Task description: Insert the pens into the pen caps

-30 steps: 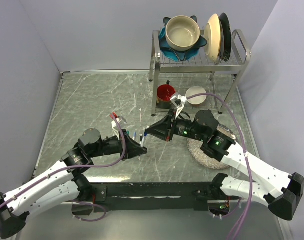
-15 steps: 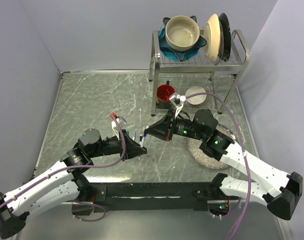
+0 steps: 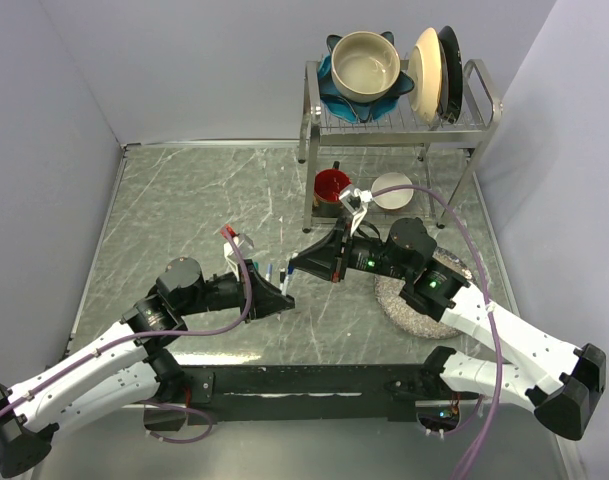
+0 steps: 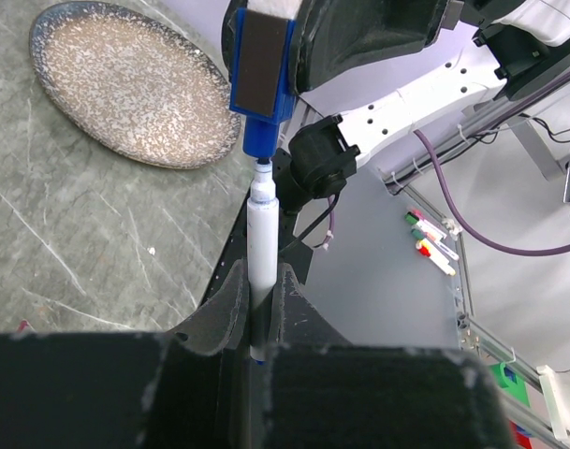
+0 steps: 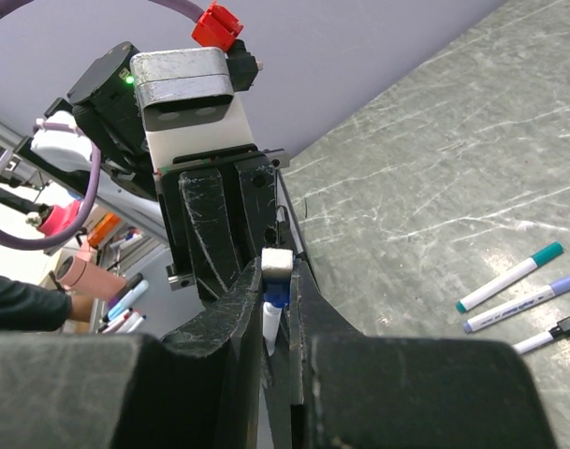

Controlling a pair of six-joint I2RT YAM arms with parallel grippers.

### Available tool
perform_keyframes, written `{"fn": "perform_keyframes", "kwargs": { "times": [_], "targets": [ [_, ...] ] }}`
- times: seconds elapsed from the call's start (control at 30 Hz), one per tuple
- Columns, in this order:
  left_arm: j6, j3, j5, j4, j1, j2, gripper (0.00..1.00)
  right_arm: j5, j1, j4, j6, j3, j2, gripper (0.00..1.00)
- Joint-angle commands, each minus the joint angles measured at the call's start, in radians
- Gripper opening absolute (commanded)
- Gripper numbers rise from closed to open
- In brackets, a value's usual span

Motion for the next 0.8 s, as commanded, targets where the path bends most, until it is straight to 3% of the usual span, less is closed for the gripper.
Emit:
{"fn": "perform_keyframes", "kwargs": {
  "times": [0.0, 0.77],
  "targets": [
    [0.025, 0.011, 0.007, 0.025, -0.003, 0.002, 0.01, -0.059, 0.002, 0.058, 0.023, 0.034, 0.008, 0.00],
    [0.034, 0.011, -0.027, 0.014, -0.003, -0.029, 0.01, -0.046, 0.002, -0.014, -0.026, 0.013, 0.012, 0.00]
  ]
}}
